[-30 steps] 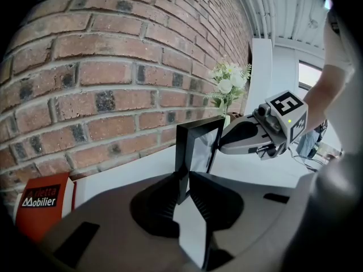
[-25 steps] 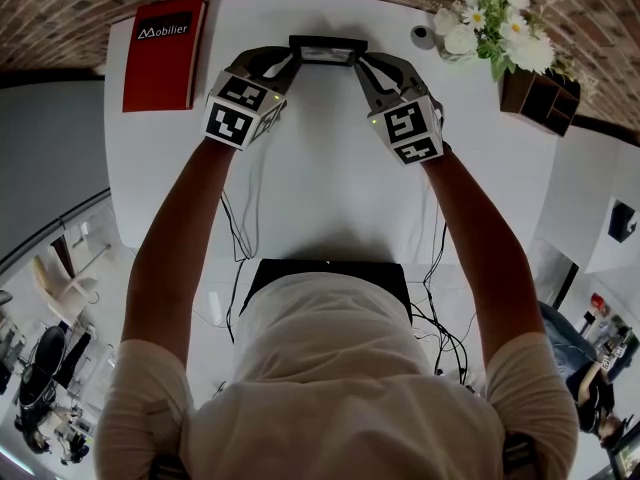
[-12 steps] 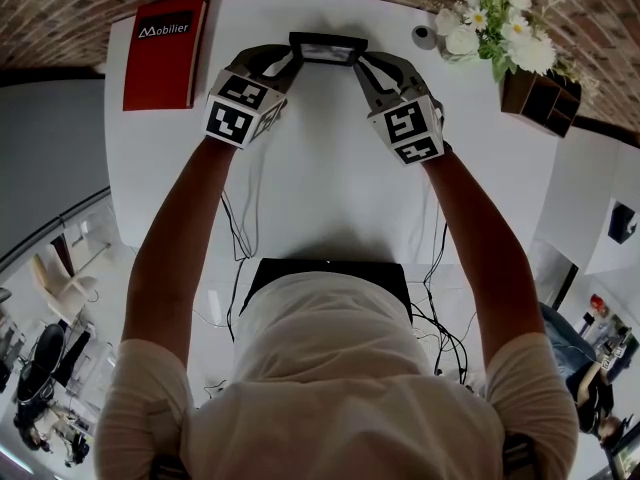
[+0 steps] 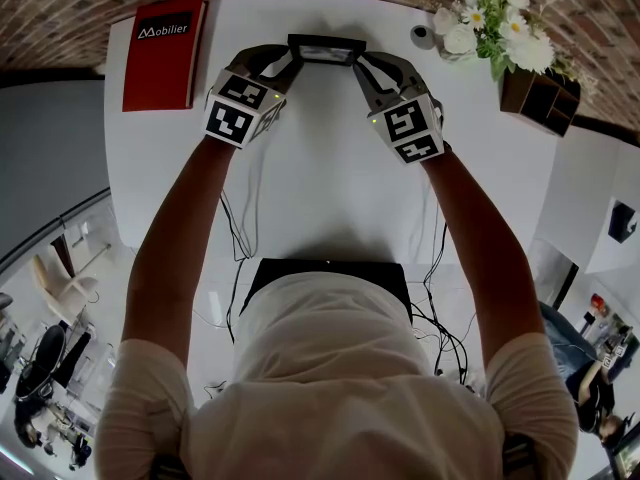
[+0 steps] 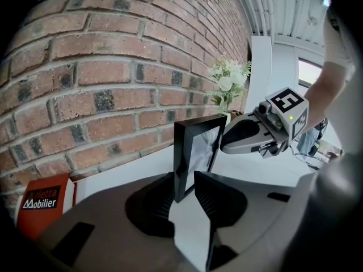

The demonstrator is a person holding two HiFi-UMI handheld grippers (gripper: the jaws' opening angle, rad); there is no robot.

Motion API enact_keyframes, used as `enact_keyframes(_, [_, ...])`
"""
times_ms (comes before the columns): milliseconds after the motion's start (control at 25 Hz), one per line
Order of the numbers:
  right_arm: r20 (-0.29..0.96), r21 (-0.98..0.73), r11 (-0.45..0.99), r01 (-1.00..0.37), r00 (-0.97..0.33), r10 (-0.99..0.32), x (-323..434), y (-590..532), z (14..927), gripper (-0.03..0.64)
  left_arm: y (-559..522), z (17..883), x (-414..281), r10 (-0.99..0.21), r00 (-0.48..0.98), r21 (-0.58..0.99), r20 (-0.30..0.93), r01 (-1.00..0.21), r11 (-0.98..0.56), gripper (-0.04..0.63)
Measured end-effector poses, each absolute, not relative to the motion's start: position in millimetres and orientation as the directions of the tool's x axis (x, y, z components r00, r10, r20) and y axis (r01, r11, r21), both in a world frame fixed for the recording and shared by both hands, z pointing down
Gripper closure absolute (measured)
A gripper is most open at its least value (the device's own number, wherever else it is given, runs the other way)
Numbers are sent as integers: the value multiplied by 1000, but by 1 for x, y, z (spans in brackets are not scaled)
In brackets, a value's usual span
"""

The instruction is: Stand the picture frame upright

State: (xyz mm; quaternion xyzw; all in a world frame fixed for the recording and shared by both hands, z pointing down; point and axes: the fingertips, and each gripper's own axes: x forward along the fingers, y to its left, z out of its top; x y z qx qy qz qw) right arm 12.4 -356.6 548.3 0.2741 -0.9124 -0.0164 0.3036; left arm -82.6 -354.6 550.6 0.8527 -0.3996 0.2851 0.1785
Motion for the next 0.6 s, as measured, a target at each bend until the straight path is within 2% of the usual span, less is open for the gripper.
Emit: enact_keyframes(600, [564, 158, 837, -524, -648, -512, 22, -348, 552, 551, -347, 549, -89, -586, 510, 100, 629, -801, -590, 471])
